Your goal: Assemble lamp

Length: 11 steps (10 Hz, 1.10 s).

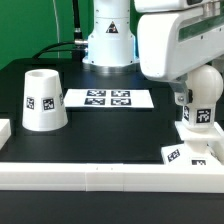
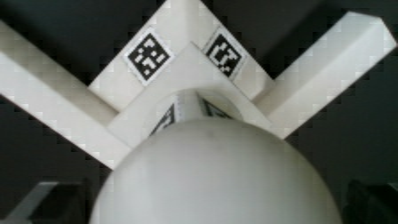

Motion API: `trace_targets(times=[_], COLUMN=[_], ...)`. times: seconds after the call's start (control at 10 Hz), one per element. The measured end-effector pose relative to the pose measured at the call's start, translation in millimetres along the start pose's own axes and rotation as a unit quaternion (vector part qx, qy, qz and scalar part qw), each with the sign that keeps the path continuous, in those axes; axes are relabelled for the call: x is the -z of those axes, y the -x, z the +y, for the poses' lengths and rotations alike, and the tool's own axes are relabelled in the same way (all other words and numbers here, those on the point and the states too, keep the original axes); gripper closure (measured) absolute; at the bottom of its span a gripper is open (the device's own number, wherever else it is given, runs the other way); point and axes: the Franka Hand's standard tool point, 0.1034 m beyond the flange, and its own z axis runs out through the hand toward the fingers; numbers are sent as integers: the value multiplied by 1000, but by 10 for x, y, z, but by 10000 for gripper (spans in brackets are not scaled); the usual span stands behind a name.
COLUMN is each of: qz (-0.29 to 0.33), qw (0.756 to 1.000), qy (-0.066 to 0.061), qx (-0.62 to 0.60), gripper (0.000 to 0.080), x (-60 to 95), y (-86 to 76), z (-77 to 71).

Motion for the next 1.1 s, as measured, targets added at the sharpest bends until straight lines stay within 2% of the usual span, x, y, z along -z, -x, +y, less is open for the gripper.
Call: trace_targets(times=[0.4, 0.8, 0.9, 1.0, 1.1], qz=[-15, -40, -40, -40, -40], qw=[980, 947, 948, 949, 949], qy=[17, 29, 29, 29, 29], qx=[198, 318, 314, 313, 312], gripper=[100, 100, 100, 223, 223], x=[-15, -6, -14, -15, -14], y=[16, -5, -22, -9, -3], z=[43, 41, 17, 30, 37])
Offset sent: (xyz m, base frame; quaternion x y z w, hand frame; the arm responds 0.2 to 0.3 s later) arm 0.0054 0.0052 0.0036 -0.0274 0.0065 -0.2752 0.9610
